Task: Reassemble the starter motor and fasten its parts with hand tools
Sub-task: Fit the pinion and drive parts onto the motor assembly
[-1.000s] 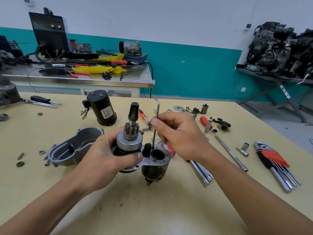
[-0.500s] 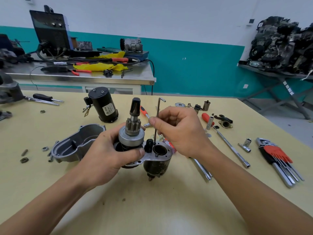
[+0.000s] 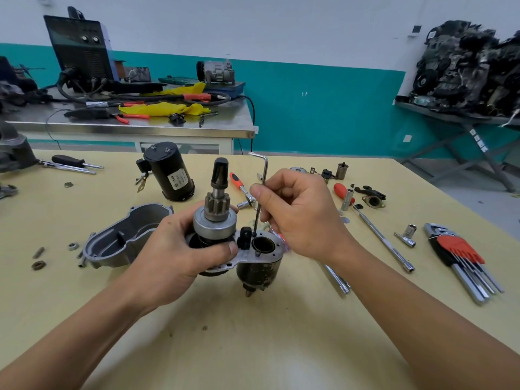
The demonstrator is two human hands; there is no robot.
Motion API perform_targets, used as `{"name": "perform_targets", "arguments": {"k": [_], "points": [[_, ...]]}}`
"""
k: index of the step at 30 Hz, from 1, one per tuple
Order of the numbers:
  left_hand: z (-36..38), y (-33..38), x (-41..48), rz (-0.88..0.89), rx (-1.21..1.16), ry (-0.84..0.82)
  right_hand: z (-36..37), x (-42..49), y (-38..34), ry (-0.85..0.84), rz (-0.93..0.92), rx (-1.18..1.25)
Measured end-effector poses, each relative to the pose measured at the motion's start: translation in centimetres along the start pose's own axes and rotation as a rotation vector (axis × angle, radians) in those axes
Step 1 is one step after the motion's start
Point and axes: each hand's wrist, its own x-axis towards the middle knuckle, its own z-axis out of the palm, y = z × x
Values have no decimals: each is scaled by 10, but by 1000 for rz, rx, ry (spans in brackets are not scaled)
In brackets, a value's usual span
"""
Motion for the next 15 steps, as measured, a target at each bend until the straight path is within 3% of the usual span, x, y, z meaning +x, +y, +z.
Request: {"name": "perform_targets", "arguments": {"k": [6, 15], "points": [[0, -2, 0, 12, -8, 0, 4, 2, 2, 105, 17, -50], [0, -2, 1, 25, 0, -2, -13, 3, -7, -210, 18, -52]]}}
